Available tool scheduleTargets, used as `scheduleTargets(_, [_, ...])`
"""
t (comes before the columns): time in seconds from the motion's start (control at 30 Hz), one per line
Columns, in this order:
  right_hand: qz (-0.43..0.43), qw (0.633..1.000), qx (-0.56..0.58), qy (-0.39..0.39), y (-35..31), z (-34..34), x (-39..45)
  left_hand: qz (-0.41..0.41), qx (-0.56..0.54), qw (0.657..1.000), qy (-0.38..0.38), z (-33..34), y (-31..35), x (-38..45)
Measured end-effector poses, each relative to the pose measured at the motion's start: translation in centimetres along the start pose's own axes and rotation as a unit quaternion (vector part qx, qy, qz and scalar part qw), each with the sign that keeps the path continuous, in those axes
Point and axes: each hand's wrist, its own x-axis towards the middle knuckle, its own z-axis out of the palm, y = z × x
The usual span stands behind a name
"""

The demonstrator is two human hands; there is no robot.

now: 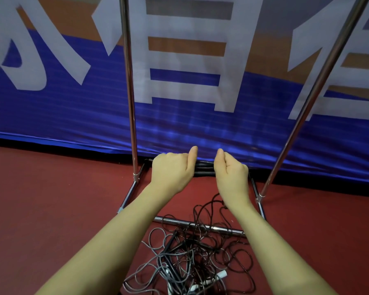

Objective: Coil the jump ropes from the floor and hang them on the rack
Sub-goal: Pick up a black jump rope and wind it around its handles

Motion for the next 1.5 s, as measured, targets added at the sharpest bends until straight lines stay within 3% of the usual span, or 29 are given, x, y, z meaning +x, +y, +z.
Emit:
scheduleTargets(0.1, [-0.004,1.000,0.004,0.017,0.2,0.3,-0.2,0.084,0.063,0.987,0.126,1.6,-0.8,0.4])
scheduleTargets(0.17, [-0.004,1.000,0.008,0.030,0.3,0.4,-0.3,0.104,0.070,0.982,0.144,1.6,-0.7,0.6])
scheduleTargets(0.23, [-0.006,0.999,0.017,0.045,0.4,0.4,-0.1,0.122,0.051,0.984,0.118,1.0,0.0,0.5])
scheduleTargets(0.33, [-0.011,0.998,0.018,0.058,0.3,0.2,0.0,0.102,0.023,0.994,-0.019,-0.4,0.6,0.2])
scheduleTargets(0.47, [0.007,0.998,0.045,0.044,0.0,0.1,-0.1,0.106,0.040,0.994,-0.003,-1.4,0.7,0.0])
scheduleTargets(0.53, [0.000,0.999,0.038,0.031,-0.1,0.0,0.0,0.095,0.044,0.994,-0.036,-1.3,0.8,0.2])
scheduleTargets(0.8, [0.000,0.992,-0.091,-0.088,0.4,-1.1,0.0,0.075,0.047,0.992,-0.093,-0.9,-0.5,0.3])
scheduleTargets(0.97, [0.014,0.987,0.043,-0.154,0.4,-1.8,-0.3,0.029,0.036,0.993,-0.111,-0.7,-1.3,0.3])
scheduleTargets(1.17, [0.001,0.986,0.097,-0.137,0.5,-1.8,0.0,0.009,0.038,0.992,-0.119,-1.3,-1.4,0.0])
scheduleTargets(1.33, [-0.001,0.983,0.114,-0.144,0.9,-2.3,0.4,0.045,0.056,0.988,-0.140,-1.9,-1.2,0.0])
scheduleTargets(1.5, [0.076,0.969,0.188,-0.138,0.7,-2.4,0.6,0.058,0.051,0.988,-0.133,-2.6,-0.6,0.0])
